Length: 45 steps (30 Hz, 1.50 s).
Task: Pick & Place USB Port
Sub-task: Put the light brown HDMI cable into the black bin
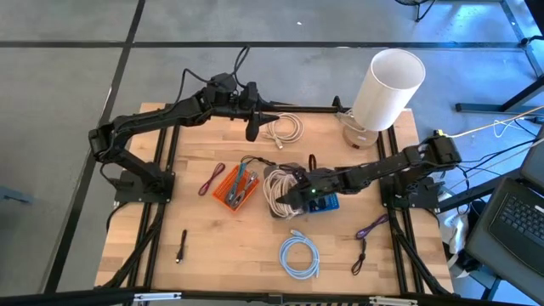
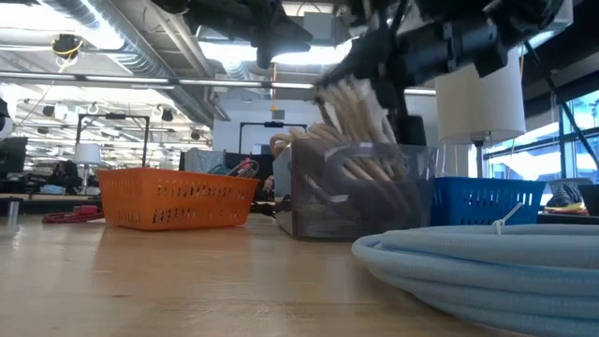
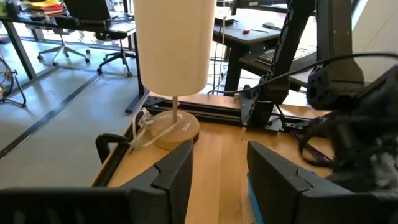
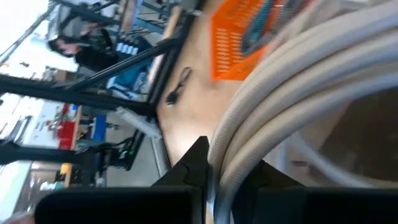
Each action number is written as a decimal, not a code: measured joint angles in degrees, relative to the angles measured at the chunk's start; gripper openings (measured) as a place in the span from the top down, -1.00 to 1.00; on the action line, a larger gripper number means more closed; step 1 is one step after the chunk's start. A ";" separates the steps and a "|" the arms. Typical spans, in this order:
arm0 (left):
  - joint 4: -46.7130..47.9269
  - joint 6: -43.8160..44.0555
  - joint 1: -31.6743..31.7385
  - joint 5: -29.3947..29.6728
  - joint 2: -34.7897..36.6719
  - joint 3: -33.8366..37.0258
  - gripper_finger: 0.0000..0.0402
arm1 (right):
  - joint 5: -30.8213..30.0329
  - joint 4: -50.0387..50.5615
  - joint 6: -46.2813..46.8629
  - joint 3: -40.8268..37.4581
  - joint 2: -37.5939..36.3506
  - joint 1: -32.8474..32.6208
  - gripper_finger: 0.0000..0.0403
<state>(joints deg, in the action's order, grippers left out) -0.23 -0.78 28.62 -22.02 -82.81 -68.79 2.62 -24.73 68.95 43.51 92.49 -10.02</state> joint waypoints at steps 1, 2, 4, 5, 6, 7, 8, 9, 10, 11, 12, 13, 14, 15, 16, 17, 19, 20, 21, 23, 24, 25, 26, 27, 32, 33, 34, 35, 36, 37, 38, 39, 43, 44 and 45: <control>0.00 0.00 0.00 -0.04 0.00 0.00 0.29 | 0.07 0.15 0.13 -0.02 0.73 0.20 0.83; -0.01 0.00 0.00 -0.10 0.00 0.00 0.29 | 0.14 -0.10 0.62 0.01 1.48 0.37 0.83; 0.00 0.21 0.00 -0.15 0.00 0.00 0.29 | 0.17 -0.31 1.52 0.03 2.62 0.72 0.83; 0.00 0.41 0.00 -0.17 0.00 0.00 0.29 | 0.22 -0.56 1.86 0.07 3.09 0.92 0.83; 0.00 0.46 0.00 -0.18 0.00 0.00 0.29 | 0.33 -0.79 2.23 0.07 3.41 1.12 0.83; 0.00 0.48 0.00 -0.17 0.00 0.00 0.29 | 0.41 -1.09 2.49 0.07 3.60 1.31 0.83; 0.00 0.48 0.00 -0.20 -0.02 0.00 0.29 | 0.43 -1.27 2.47 0.07 3.67 1.43 0.83; 0.00 0.48 -0.02 -0.17 -0.02 0.00 0.29 | 0.43 -1.40 2.43 0.07 3.67 1.58 0.83; 0.00 0.50 0.00 -0.19 -0.02 0.00 0.29 | 0.40 -1.40 2.42 0.07 3.67 1.69 0.83; 0.00 0.50 0.00 -0.17 -0.02 0.00 0.29 | 0.36 -1.29 2.42 0.07 3.67 1.90 0.83; 0.01 0.52 0.00 -0.18 -0.02 0.00 0.29 | 0.38 -1.17 2.42 0.05 3.67 2.09 0.83; 0.01 0.52 0.00 -0.17 -0.02 0.00 0.29 | 0.38 -1.00 2.44 0.04 3.67 2.32 0.83; 0.02 0.53 -0.01 -0.18 -0.02 0.00 0.29 | 0.38 -0.96 2.53 0.02 3.67 2.50 0.81; 0.01 0.57 -0.02 -0.19 -0.02 0.00 0.29 | 0.36 -0.99 2.62 0.02 3.69 2.68 0.76; 0.02 0.57 -0.06 -0.18 -0.02 0.00 0.29 | 0.34 -1.05 2.62 -0.02 3.73 2.84 0.70; 0.02 0.57 -0.07 -0.20 -0.02 0.00 0.29 | 0.34 -1.21 2.60 -0.11 3.70 3.00 0.64; 0.02 0.57 -0.07 -0.19 -0.02 0.00 0.29 | 0.36 -1.56 2.60 -0.15 3.49 3.20 0.51; 0.06 0.57 -0.07 -0.18 -0.02 0.00 0.29 | 0.36 -1.84 2.60 -0.16 3.49 3.21 0.46; 0.12 0.57 -0.07 -0.20 -0.02 0.00 0.29 | 0.36 -1.92 2.63 -0.17 3.40 3.21 0.42; 0.17 0.57 -0.07 -0.19 -0.02 0.00 0.29 | 0.12 -1.96 2.68 -0.17 3.13 3.21 0.36; 0.20 0.57 -0.07 -0.20 -0.02 0.00 0.29 | 0.14 -2.03 2.85 -0.17 3.12 3.22 0.35; 0.24 0.57 -0.07 -0.19 -0.02 0.00 0.29 | 0.12 -2.05 3.15 -0.17 3.12 3.24 0.34; 0.24 0.57 -0.07 -0.20 -0.02 0.00 0.29 | 0.00 -2.04 3.59 -0.17 2.94 3.22 0.34; 0.24 0.57 -0.07 -0.20 -0.02 0.00 0.29 | -0.35 -1.84 3.77 -0.20 2.71 3.21 0.33; 0.42 0.58 -0.07 -0.20 -0.04 0.00 0.29 | -4.75 1.05 3.48 -0.20 0.53 3.24 0.33; 0.53 0.59 -0.07 -0.20 -0.04 0.00 0.29 | -4.99 3.02 3.23 -0.20 -0.31 3.24 0.33; 0.62 0.59 -0.07 -0.20 -0.04 0.00 0.29 | -5.17 4.59 3.03 -0.20 -1.21 3.23 0.34; 0.63 0.59 -0.07 -0.20 -0.04 0.00 0.29 | -5.23 6.12 2.96 -0.20 -2.14 3.21 0.35; 0.68 0.59 -0.07 -0.20 -0.04 0.00 0.29 | -5.23 8.74 2.85 -0.20 -3.23 3.21 0.36; 0.79 0.59 -0.07 -0.20 -0.04 0.00 0.29 | -5.37 11.18 2.85 -0.19 -4.34 3.23 0.37; 0.83 0.59 -0.07 -0.20 -0.04 0.00 0.29 | -5.77 13.57 2.85 -0.12 -5.56 3.21 0.38; 0.81 0.59 -0.07 -0.20 -0.04 0.00 0.29 | -6.21 16.00 2.87 -0.08 -6.68 3.19 0.39; 0.85 0.59 -0.07 -0.20 -0.04 0.00 0.29 | -7.68 24.95 3.29 -0.11 -11.03 3.11 0.42; 0.88 0.59 -0.07 -0.20 -0.04 0.00 0.29 | -8.16 26.83 3.88 -0.16 -12.17 3.11 0.43; 0.87 0.59 -0.07 -0.20 -0.04 0.00 0.29 | -8.65 28.46 4.36 -0.17 -13.39 3.11 0.43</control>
<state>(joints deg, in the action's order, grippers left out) 0.64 -0.19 28.56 -22.22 -82.85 -68.79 -6.03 3.73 73.31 43.33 79.10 -6.92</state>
